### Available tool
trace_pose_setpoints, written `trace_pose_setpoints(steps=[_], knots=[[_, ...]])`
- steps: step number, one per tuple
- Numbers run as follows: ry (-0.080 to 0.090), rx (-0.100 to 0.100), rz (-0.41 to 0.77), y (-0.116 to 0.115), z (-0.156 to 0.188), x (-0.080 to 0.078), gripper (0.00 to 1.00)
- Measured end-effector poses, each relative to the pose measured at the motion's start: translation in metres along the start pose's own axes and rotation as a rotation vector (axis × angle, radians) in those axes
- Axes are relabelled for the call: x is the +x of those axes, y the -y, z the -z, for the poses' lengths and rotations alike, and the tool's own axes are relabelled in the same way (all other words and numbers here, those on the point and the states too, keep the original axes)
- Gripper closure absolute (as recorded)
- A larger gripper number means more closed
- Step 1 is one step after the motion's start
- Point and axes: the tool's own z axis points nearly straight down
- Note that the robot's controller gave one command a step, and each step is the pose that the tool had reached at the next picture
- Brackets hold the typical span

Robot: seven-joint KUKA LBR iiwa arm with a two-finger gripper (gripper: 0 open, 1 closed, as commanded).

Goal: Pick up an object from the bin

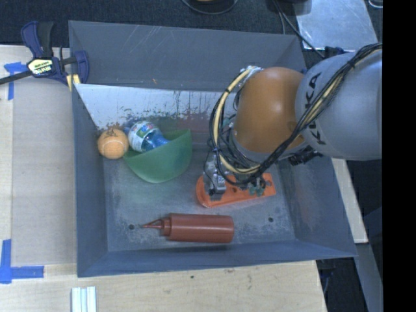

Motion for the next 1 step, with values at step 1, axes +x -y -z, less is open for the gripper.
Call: trace_pose_setpoints(steps=[1], knots=[[0.000,0.000,0.000,0.0001,0.0000,0.0000,1.00]])
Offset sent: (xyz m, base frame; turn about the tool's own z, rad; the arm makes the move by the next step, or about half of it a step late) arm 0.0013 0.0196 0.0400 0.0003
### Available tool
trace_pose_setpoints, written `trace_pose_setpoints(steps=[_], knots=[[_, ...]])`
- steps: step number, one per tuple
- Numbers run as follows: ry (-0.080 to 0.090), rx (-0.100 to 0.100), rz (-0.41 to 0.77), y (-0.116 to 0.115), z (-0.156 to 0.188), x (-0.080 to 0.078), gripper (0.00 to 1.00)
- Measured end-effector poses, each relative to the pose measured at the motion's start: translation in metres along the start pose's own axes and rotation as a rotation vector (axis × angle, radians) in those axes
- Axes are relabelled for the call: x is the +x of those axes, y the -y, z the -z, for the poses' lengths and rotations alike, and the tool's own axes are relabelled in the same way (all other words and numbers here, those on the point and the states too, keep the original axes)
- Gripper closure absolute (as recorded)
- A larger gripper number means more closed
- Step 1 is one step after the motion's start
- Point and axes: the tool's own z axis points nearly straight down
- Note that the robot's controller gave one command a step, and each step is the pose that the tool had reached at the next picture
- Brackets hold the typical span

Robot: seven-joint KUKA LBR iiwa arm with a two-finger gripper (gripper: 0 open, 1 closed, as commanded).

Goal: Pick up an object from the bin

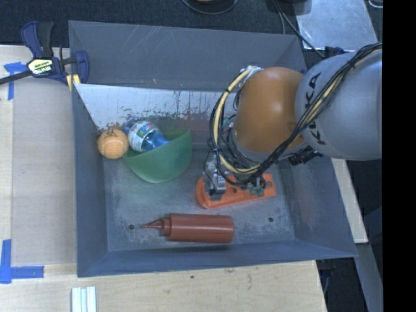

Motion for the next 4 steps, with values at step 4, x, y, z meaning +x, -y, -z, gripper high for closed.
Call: trace_pose_setpoints(steps=[4], knots=[[0.011,0.001,0.244,0.004,0.034,-0.018,1.00]])
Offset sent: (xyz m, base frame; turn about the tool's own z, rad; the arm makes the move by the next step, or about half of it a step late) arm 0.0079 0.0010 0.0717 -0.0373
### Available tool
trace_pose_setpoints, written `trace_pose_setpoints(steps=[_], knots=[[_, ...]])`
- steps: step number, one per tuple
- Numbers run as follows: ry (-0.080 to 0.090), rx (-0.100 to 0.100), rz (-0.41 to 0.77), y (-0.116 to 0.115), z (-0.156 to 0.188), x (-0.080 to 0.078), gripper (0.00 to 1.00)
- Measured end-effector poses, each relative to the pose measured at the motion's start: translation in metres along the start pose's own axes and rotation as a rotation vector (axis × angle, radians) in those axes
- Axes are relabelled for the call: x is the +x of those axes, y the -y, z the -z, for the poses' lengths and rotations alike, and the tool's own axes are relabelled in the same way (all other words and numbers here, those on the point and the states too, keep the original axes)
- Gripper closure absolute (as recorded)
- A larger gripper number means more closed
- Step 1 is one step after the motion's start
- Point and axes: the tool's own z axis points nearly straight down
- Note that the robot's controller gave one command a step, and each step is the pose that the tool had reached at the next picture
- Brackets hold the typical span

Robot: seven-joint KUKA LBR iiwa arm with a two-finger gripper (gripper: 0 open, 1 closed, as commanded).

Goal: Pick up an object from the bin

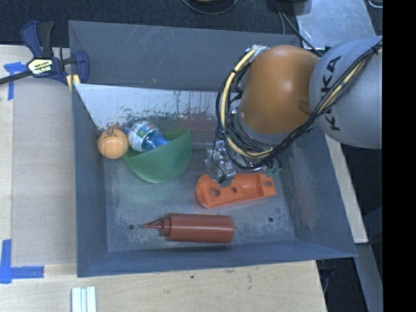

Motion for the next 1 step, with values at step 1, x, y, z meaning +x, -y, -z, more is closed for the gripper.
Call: trace_pose_setpoints(steps=[1], knots=[[0.001,0.000,-0.143,0.0307,0.0265,0.0162,1.00]])
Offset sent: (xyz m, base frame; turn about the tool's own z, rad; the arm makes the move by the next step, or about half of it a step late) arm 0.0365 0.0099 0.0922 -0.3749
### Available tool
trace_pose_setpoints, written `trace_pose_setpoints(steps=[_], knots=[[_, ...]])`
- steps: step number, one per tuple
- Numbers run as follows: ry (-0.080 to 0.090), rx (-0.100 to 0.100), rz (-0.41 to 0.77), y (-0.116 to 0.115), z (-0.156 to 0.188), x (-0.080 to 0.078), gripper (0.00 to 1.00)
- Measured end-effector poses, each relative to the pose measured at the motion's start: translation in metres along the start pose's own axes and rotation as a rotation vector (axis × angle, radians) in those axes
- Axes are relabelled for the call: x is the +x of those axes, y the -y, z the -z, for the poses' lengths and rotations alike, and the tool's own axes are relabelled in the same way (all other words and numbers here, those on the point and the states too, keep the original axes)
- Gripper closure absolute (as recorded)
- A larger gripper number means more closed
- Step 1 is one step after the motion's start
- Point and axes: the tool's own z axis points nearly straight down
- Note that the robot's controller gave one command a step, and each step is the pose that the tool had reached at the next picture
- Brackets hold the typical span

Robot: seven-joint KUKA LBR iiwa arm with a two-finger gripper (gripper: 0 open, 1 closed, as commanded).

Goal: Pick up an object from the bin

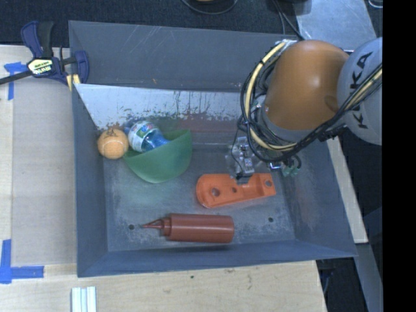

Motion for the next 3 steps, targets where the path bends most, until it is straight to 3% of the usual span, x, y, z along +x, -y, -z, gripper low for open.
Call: trace_pose_setpoints(steps=[1,2,3], knots=[[0.005,0.000,0.464,-0.035,0.059,-0.046,1.00],[0.006,0.001,0.156,0.042,-0.018,-0.041,1.00],[0.005,0.001,0.303,0.036,-0.048,-0.035,1.00]])
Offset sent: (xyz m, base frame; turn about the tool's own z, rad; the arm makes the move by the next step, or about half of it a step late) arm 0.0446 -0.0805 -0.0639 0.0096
